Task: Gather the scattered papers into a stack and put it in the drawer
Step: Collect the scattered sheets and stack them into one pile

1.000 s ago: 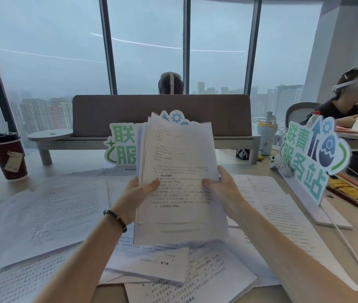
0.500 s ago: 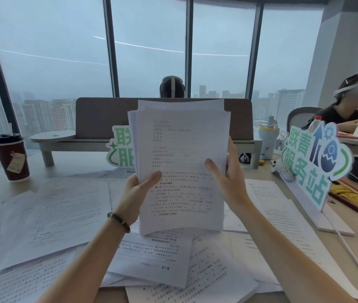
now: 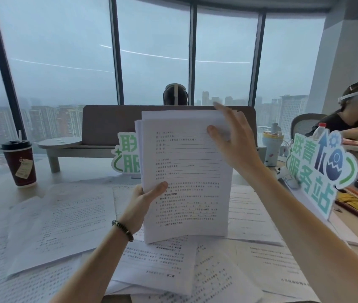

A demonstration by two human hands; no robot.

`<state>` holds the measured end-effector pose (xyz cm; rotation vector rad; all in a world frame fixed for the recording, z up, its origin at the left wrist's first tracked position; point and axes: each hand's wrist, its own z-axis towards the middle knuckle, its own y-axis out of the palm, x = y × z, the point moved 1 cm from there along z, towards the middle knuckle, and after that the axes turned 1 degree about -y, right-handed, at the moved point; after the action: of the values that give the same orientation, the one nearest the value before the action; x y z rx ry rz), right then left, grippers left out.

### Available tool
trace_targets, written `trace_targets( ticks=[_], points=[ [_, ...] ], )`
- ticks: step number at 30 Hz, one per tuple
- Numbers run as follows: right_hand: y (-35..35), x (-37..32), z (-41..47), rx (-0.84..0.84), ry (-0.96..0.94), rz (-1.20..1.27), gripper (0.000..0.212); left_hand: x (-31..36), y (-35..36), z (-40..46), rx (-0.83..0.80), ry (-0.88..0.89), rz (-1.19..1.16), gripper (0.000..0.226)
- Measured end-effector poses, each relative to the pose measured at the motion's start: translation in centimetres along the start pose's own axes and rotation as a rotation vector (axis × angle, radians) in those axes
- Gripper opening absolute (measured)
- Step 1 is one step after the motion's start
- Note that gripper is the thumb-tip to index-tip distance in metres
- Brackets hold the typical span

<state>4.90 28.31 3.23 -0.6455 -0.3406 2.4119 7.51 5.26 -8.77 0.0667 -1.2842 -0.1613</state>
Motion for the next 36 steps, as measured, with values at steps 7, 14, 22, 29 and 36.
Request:
trace_targets(
  ticks=[7,14,22,29,36],
  points=[
    [0.5,1.3,-0.2,0.01,0.029,0.037,0.046,-0.2,-0.3,0.1,-0.025,-0.017,-0.008,0.027],
    [2.0,2.0,-3.2,-0.029,0.344,0.732,0.088,-0.9,-0.3,-0.1,0.0,-0.033,0.05,0.02],
    [6.0,5.1,-9.9,-0.202,0.679,0.587,0.035,-1.5,-0.2,0.6,0.095,-0.043,0.165,0.016],
    [4.5,6.5,-8.8,-0.399,0.653,0.127,0.031,-2.8,-2.3,2.3,0.103,-0.335,0.107,0.024],
    [2.4,16.5,-11.4,-0.942,1.063,-0.697,0.108,-5.8,-4.9,3.2,0.15,-0.608,0.274,0.034]
  ],
)
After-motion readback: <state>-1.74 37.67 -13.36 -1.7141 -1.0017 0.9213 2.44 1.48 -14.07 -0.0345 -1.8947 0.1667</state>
